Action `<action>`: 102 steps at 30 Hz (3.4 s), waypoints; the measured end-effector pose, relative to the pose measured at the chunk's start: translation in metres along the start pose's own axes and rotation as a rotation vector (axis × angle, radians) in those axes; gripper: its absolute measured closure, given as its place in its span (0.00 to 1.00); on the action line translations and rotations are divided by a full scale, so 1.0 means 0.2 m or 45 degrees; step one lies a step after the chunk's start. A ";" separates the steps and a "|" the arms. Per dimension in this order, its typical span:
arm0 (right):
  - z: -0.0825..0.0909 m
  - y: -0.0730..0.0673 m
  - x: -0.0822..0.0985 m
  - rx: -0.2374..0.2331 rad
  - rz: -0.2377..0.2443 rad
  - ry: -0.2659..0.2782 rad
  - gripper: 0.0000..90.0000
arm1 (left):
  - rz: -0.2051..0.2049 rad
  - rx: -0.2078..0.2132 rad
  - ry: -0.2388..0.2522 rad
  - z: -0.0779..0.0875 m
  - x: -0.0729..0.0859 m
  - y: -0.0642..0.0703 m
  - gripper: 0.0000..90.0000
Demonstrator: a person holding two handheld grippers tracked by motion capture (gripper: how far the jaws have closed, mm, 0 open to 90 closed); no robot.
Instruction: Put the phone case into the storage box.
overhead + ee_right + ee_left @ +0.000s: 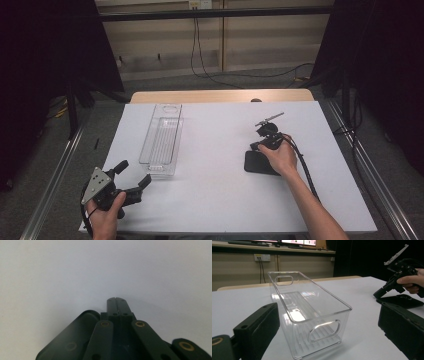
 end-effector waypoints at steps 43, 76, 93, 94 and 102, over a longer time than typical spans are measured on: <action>0.07 -0.34 0.16 -0.139 0.181 -0.030 1.00 | 0.000 0.001 -0.004 0.01 0.00 0.00 0.04; 0.30 -0.37 0.45 -0.216 0.147 -0.002 1.00 | 0.004 0.002 -0.015 0.00 0.01 0.00 0.04; 0.42 -0.27 0.57 -0.166 0.081 0.026 1.00 | 0.008 -0.004 -0.016 -0.01 0.02 0.00 0.04; 0.42 -0.27 0.58 -0.162 0.079 0.026 1.00 | 0.008 -0.005 -0.016 -0.01 0.02 0.00 0.04; 0.47 -0.23 0.63 -0.115 0.068 0.047 1.00 | 0.008 -0.011 -0.015 -0.01 0.01 0.00 0.04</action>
Point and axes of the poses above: each handheld gripper's, and its own axes: z roughly backward along the jaws, x roughly out of its underside, y roughly to its right, the point moved 10 cm from there along -z, roughly forward along the jaws, and after that the axes turned 5 degrees about y, right-handed, at the moved point
